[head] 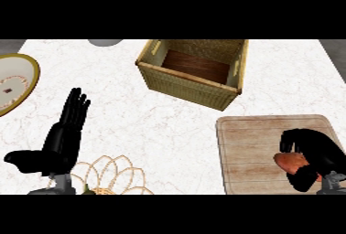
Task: Pick the sweet potato from the cutting board and place it in the basket
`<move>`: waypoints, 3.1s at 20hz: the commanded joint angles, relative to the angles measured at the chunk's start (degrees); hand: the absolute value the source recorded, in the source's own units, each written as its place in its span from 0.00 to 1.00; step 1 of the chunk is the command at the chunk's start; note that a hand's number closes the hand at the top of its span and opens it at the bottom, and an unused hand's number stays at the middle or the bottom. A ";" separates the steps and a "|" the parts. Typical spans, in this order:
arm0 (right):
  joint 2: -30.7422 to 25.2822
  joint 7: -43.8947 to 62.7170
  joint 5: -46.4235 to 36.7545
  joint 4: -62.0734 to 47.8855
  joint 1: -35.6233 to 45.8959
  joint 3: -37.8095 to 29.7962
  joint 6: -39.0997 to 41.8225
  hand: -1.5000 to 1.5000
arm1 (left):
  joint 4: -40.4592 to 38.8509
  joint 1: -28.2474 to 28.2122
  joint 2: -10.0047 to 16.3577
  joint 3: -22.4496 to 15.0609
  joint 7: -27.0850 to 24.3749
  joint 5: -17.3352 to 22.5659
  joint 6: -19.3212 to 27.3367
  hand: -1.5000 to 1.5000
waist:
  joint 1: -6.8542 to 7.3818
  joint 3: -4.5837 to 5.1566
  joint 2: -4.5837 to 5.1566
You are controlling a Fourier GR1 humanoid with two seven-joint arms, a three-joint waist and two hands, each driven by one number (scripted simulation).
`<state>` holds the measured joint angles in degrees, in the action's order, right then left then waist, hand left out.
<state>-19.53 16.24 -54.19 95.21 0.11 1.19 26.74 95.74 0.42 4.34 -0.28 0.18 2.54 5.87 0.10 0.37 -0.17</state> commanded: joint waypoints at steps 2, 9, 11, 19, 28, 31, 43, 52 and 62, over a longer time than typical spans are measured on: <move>16.75 16.76 -9.27 0.13 10.41 13.13 -2.84 1.00 | 0.76 2.42 -0.13 -2.20 1.35 -0.23 -1.32 0.50 | 4.22 -0.22 0.59; 19.37 31.49 -11.52 -7.37 24.07 21.17 -11.98 1.00 | -1.41 5.22 -1.40 -4.93 0.87 -0.89 -2.44 0.50 | 9.91 -0.22 1.84; 19.43 35.14 -9.17 -8.41 28.01 22.60 -16.27 1.00 | -1.30 5.12 -1.77 -5.54 1.39 -0.87 -2.54 0.50 | 11.15 -0.38 1.74; 19.51 48.58 -5.42 -9.91 46.24 27.22 -33.60 1.00 | -3.33 7.11 -2.41 -6.49 1.63 -1.84 -2.35 0.50 | 11.87 -0.21 1.22; 19.51 61.44 -0.77 -15.82 62.93 29.08 -39.70 1.00 | -4.34 6.12 -3.42 -6.86 1.10 -2.15 -1.60 0.50 | 10.38 0.01 0.46; 19.50 64.55 -0.91 -19.19 66.61 28.21 -39.90 1.00 | -3.97 7.46 -1.74 -4.58 1.61 -1.68 -1.61 0.50 | 9.73 0.06 0.32; 19.49 68.95 0.66 -34.38 78.59 26.90 -35.47 1.00 | -4.62 5.72 -0.63 -1.36 0.37 -0.89 -0.77 0.50 | 4.50 -0.11 0.19; 19.49 65.79 0.46 -37.67 77.39 24.40 -39.75 1.00 | -3.39 3.86 -0.90 -0.92 -0.12 -1.74 0.74 0.50 | 1.71 -0.28 0.19; 19.49 64.00 0.83 -37.70 71.21 27.52 -37.66 1.00 | -0.07 1.65 -2.26 -1.91 0.99 -2.60 2.48 0.50 | 0.79 -0.34 -0.07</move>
<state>-0.69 68.78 -53.54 56.64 73.32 26.75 -11.19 94.30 2.10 2.40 -1.98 -0.02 0.69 7.18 1.33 0.06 -0.11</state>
